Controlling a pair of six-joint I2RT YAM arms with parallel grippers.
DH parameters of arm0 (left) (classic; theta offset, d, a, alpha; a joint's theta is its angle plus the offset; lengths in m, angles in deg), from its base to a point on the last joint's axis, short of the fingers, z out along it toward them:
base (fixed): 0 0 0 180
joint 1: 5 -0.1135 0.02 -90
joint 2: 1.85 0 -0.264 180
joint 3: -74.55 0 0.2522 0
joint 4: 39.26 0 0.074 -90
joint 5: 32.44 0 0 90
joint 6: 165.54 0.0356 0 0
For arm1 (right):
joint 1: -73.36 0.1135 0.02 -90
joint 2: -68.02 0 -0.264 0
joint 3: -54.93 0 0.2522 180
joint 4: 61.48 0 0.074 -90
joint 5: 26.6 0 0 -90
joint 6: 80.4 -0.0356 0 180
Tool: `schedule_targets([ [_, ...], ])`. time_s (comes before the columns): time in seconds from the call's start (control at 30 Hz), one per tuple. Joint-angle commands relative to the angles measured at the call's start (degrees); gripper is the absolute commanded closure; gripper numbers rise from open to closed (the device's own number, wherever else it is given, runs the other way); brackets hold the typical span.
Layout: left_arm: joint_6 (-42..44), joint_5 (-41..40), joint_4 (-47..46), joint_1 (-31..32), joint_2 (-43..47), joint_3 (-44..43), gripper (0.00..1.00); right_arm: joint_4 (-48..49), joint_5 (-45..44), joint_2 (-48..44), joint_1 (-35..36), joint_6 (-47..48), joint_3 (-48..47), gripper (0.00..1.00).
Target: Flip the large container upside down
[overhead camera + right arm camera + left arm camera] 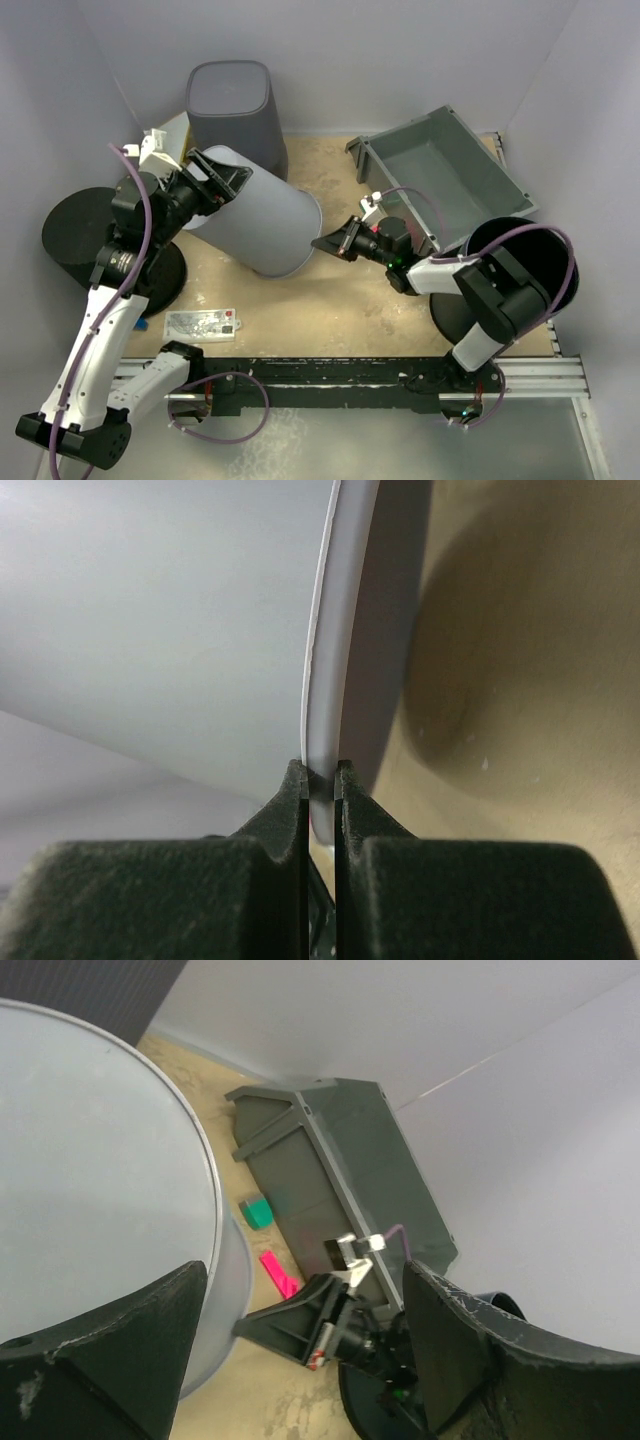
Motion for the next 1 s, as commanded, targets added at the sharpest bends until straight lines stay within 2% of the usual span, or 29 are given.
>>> schedule_targets([
  [0.0, -2.1, 5.4, -0.6, 0.9, -0.9, -0.8, 0.24, 4.2, 2.5, 3.8, 3.3, -1.7, -3.6, 1.0],
  [0.07, -1.9, 5.2, -0.6, 0.9, -1.1, -0.6, 0.24, 5.1, 2.5, 5.5, 3.8, -2.1, -4.3, 1.0],
  [0.13, -1.8, 5.3, -0.4, 0.9, -1.4, -0.3, 0.24, 5.8, 2.9, 6.7, 4.2, -2.6, -4.9, 0.96],
  [0.37, -1.3, 5.3, -0.5, 0.9, -1.8, 0.1, 0.24, 4.4, 2.8, 6.6, 4.3, -1.2, -4.8, 0.64],
  [0.5, -1.2, 5.2, -0.7, 0.9, -2.1, 0.3, 0.24, -0.2, 1.5, 4.2, 4.3, 1.9, -5.0, 0.52],
  [0.83, -0.9, 5.5, -1.0, 0.9, -2.5, 0.6, 0.24, -16.2, -2.8, -2.6, 4.3, 12.4, -6.1, 0.41],
  [0.97, -0.7, 5.4, -1.1, 0.9, -2.8, 0.6, 0.24, -19.1, -3.7, -3.4, 4.3, 14.4, -5.9, 0.39],
])
